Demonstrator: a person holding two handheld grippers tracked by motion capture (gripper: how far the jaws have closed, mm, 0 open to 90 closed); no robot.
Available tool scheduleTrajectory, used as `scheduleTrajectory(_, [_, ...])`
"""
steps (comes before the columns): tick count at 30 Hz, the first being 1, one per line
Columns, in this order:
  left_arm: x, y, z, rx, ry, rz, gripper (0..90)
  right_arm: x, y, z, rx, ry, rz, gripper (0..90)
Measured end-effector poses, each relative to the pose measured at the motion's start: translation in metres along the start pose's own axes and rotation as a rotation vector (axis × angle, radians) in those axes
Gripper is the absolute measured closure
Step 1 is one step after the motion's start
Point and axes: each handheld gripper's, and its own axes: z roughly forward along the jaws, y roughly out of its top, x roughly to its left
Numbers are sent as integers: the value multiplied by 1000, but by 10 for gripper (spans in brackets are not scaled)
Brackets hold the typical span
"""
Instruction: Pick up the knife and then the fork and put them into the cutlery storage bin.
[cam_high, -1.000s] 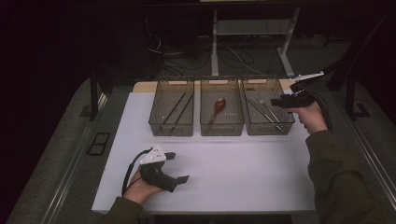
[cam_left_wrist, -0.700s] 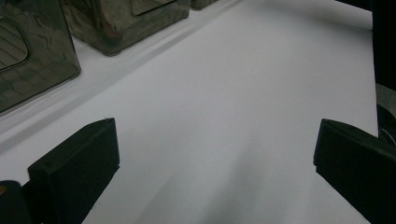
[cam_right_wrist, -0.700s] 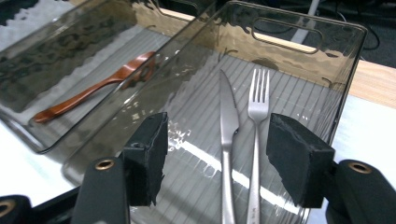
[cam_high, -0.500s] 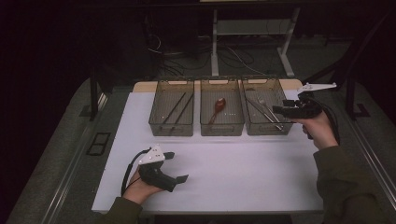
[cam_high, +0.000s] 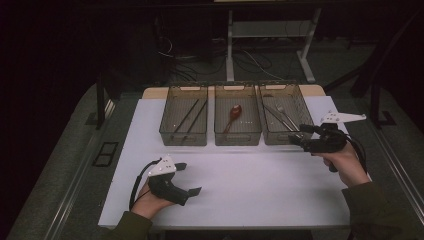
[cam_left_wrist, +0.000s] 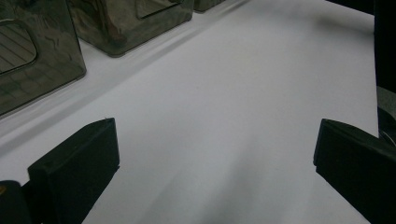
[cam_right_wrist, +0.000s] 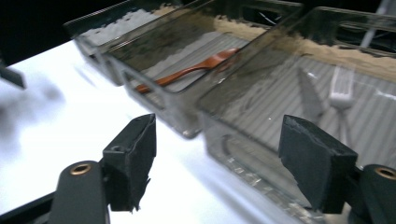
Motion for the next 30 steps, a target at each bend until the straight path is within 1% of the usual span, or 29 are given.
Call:
scheduleTrajectory(2, [0, 0, 0, -1, -1, 0, 0, 8, -6, -1, -5, 9, -22, 240])
scheduleTrajectory(4, [0, 0, 0, -1, -3, 3, 0, 15, -12, -2, -1, 22, -34, 215])
scheduleTrajectory(8, [-1, 0, 0, -3, -4, 5, 0, 27, -25, -3, 6, 16, -50, 184])
scheduleTrajectory(10, [-1, 0, 0, -2, -5, 5, 0, 32, -31, -4, 2, 14, -45, 183])
scheduleTrajectory(19, [-1, 0, 1, -3, -7, 6, 0, 51, -61, -6, 8, 29, -56, 169])
scheduleTrajectory(20, [-1, 0, 1, -3, -8, 6, 0, 52, -64, -6, 12, 42, -58, 169])
scheduleTrajectory(24, [-1, 0, 1, -2, -9, 6, 0, 57, -75, -6, 17, 60, -49, 141])
scheduleTrajectory(27, [-1, 0, 1, -1, -9, 6, 0, 60, -81, -6, 16, 63, -51, 133])
scheduleTrajectory(28, [-1, 0, 1, -2, -9, 6, 0, 60, -83, -6, 23, 70, -50, 132])
scheduleTrajectory(30, [-1, 0, 1, -2, -9, 6, 0, 61, -86, -4, 41, 67, -58, 131])
